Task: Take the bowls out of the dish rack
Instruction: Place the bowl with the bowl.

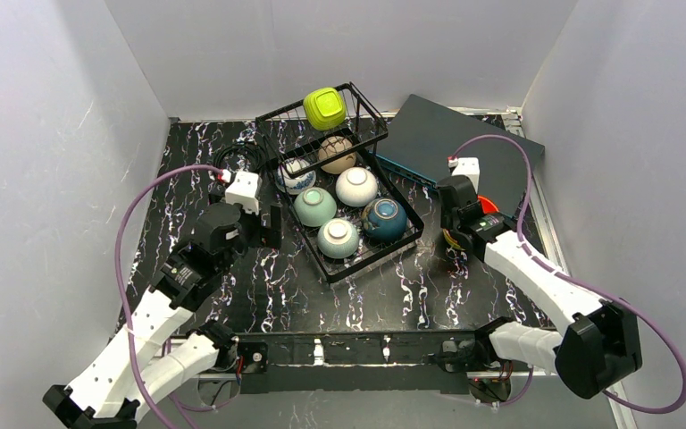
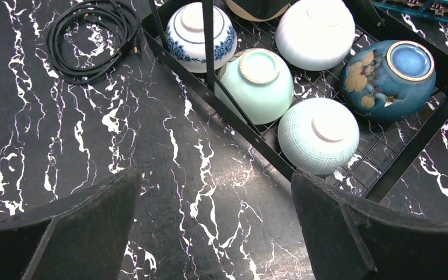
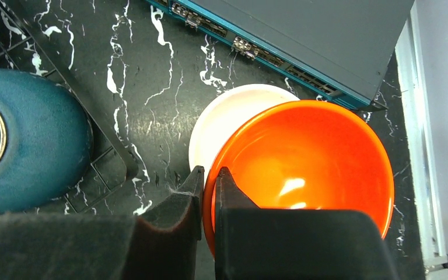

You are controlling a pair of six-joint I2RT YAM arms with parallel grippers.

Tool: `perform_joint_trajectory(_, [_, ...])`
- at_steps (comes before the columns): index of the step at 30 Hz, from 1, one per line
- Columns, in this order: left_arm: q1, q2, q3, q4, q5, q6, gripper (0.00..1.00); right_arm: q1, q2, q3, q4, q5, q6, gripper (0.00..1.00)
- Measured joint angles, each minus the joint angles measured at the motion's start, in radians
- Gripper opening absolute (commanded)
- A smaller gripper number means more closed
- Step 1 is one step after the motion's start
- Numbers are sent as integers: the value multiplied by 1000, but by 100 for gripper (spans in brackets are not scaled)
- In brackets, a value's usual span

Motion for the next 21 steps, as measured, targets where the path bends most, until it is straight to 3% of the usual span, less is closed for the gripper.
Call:
perform_joint_trajectory(8, [0, -43, -15, 19, -23, -4, 98, -30, 63, -55, 104, 5, 52, 1])
perform_joint_trajectory(21, [0, -56, -30, 26, -18, -15, 98, -66, 122, -118, 248, 8, 123, 11])
